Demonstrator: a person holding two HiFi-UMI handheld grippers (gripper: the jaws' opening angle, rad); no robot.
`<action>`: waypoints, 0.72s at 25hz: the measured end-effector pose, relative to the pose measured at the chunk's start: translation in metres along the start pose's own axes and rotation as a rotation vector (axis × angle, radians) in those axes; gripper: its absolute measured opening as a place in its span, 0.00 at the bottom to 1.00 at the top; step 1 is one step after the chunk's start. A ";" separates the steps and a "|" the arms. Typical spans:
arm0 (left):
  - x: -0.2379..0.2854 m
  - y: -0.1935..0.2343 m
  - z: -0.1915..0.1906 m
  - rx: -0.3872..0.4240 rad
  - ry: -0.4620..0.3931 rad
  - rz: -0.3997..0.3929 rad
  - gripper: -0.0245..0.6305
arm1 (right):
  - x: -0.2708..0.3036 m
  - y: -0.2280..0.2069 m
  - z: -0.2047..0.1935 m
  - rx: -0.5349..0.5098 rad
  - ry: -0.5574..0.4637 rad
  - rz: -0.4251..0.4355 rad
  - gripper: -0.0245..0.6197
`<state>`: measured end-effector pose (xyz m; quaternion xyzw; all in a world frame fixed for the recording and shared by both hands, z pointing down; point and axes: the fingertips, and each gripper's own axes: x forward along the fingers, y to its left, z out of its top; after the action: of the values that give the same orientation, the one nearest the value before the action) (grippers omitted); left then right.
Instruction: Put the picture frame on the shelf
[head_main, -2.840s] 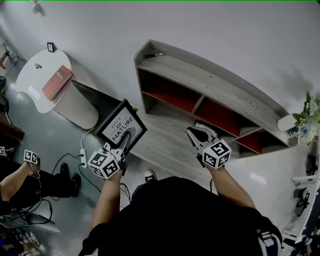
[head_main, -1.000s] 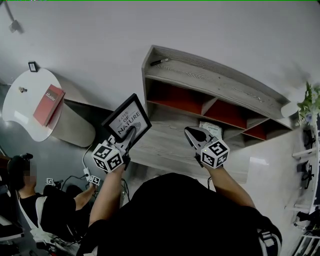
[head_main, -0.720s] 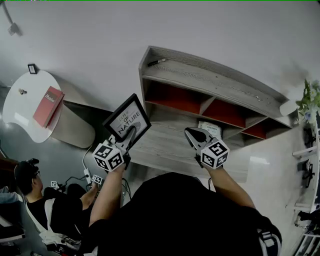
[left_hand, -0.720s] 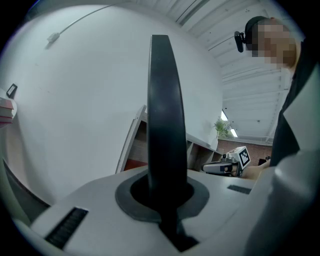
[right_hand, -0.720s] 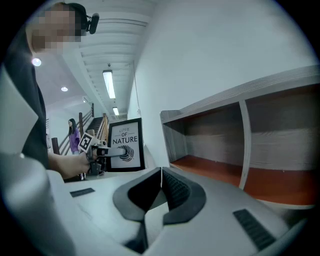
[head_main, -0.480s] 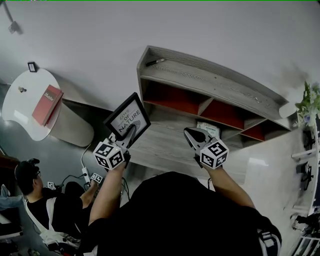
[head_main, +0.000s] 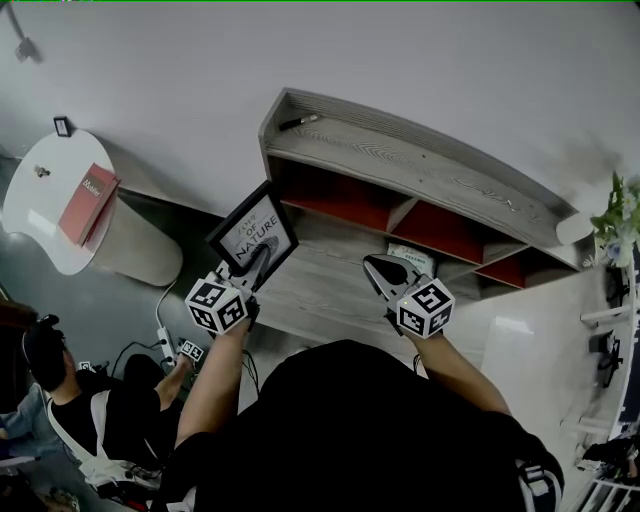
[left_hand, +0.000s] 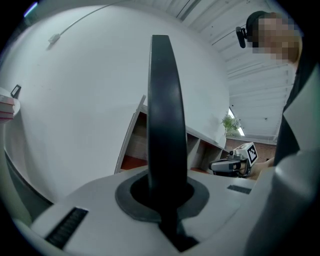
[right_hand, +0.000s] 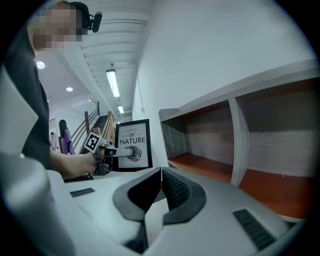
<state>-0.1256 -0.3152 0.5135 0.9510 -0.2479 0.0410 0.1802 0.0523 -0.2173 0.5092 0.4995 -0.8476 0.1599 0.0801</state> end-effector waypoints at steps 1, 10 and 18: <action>0.002 0.000 0.000 -0.004 -0.001 0.004 0.08 | -0.001 -0.002 -0.001 -0.001 0.003 0.003 0.06; 0.023 0.003 0.003 -0.015 -0.005 0.032 0.08 | -0.011 -0.016 -0.009 0.006 0.029 0.019 0.06; 0.034 0.014 -0.006 -0.032 0.004 0.058 0.08 | -0.017 -0.029 -0.013 0.009 0.045 0.009 0.06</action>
<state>-0.1030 -0.3398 0.5288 0.9403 -0.2759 0.0441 0.1944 0.0852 -0.2117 0.5220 0.4923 -0.8472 0.1752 0.0963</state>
